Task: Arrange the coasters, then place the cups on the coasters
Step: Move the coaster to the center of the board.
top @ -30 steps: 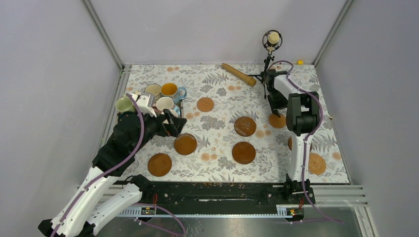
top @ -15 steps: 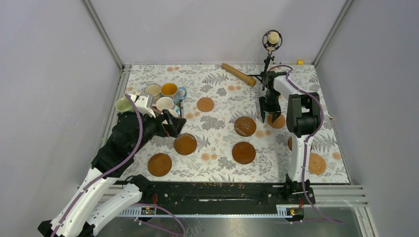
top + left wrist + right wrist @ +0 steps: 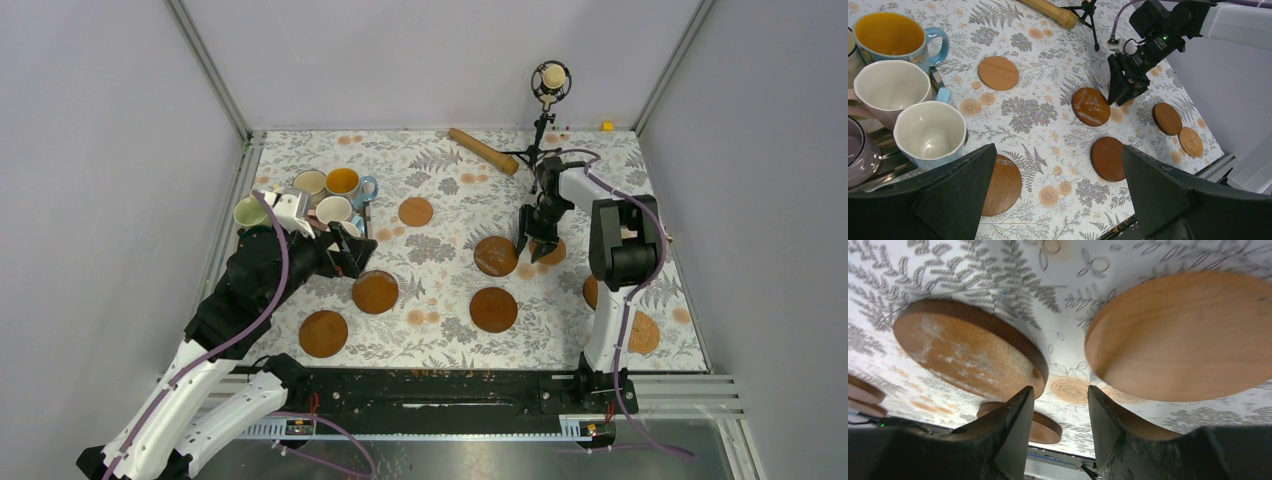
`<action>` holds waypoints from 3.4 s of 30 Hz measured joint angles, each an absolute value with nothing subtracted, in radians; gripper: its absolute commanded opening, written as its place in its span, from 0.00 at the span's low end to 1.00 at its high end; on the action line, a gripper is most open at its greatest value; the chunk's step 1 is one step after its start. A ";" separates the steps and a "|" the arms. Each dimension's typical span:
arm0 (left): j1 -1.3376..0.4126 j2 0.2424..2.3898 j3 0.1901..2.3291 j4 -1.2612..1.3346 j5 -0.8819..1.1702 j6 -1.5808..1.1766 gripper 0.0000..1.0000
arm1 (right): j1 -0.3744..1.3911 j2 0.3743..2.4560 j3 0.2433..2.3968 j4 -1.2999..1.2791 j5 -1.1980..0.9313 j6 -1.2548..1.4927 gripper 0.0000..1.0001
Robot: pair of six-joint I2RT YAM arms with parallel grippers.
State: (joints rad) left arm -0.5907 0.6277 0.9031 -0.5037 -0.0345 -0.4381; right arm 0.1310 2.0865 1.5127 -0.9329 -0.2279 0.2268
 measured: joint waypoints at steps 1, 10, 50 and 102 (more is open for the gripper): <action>-0.591 0.628 0.903 -0.504 -0.035 -0.438 0.99 | 0.131 2.072 1.489 -0.915 -0.240 0.236 0.50; -0.591 0.628 0.903 -0.504 -0.035 -0.438 0.99 | 0.131 1.934 1.327 -0.807 -0.313 0.300 0.54; -0.593 0.673 0.903 -0.503 -0.034 -0.439 0.99 | -0.469 0.967 0.552 -0.654 0.371 0.767 0.65; -0.593 0.661 0.903 -0.500 -0.033 -0.439 0.99 | -0.628 1.122 0.511 -0.439 0.089 0.733 0.42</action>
